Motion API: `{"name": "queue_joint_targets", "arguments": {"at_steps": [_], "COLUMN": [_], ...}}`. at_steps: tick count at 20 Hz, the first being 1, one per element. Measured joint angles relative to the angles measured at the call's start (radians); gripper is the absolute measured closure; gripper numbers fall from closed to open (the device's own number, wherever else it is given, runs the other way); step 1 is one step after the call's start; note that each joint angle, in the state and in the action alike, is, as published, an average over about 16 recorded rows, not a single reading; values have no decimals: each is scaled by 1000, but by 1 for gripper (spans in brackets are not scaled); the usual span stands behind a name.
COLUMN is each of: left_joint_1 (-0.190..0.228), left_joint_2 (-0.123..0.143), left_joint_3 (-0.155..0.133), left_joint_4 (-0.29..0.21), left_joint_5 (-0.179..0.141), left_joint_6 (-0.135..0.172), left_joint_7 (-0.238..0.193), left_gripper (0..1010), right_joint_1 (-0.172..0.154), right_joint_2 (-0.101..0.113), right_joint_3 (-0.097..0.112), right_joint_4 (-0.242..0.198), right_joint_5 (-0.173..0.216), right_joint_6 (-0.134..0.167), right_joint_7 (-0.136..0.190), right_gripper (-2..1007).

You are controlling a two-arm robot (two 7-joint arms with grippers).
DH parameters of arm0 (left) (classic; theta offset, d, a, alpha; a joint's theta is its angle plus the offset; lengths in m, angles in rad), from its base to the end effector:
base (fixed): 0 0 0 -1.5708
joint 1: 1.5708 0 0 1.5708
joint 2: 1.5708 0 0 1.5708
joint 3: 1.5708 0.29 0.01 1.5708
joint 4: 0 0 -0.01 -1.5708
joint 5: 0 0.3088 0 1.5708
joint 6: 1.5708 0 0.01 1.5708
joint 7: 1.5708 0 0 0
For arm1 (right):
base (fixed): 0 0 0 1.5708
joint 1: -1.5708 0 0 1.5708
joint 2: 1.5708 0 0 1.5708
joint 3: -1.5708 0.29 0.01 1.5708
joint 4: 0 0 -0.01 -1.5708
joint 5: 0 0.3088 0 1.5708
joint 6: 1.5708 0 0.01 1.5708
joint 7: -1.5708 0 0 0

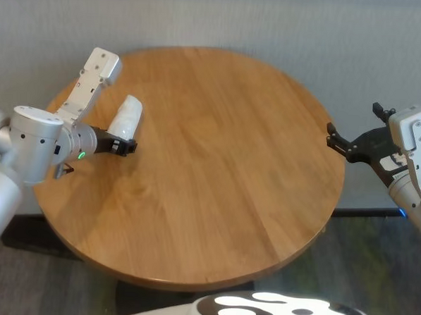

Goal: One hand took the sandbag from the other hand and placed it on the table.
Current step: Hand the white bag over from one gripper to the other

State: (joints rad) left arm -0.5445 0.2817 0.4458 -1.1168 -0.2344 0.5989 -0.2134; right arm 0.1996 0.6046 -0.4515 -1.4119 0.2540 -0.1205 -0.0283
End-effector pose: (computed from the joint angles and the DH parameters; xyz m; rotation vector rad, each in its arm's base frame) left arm 0.4604 0.0027 -0.2594 0.6360 0.2976 1.1236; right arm 0.3581 -0.0826 -0.3023 -0.3044 -0.2849 -1.2479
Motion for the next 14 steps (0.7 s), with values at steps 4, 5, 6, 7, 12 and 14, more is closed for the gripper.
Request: {"name": "queue_joint_targets", "arguments": {"at_steps": [4, 5, 6, 7, 12, 14], "left_joint_1": [2, 2, 3, 3, 5, 5], "left_joint_2": [8, 10, 12, 15, 25, 30], "left_joint_3": [7, 9, 11, 13, 20, 22], "left_joint_4": [-7, -9, -11, -13, -25, -32], "left_joint_5": [17, 22, 26, 31, 49, 55], "left_joint_6": [-36, -46, -56, -66, -119, -141], "left_joint_7": [-22, -27, -33, -39, -74, -91], "left_gripper": [431, 431, 431, 431, 431, 431], "right_joint_1": [0, 0, 0, 0, 0, 0], "right_joint_2": [0, 0, 0, 0, 0, 0], "right_joint_3": [0, 0, 0, 0, 0, 0], "right_joint_4": [0, 0, 0, 0, 0, 0], "right_joint_5": [0, 0, 0, 0, 0, 0], "right_joint_6": [0, 0, 0, 0, 0, 0], "right_joint_7": [0, 0, 0, 0, 0, 0], "right_gripper": [3, 3, 3, 3, 3, 3]}}
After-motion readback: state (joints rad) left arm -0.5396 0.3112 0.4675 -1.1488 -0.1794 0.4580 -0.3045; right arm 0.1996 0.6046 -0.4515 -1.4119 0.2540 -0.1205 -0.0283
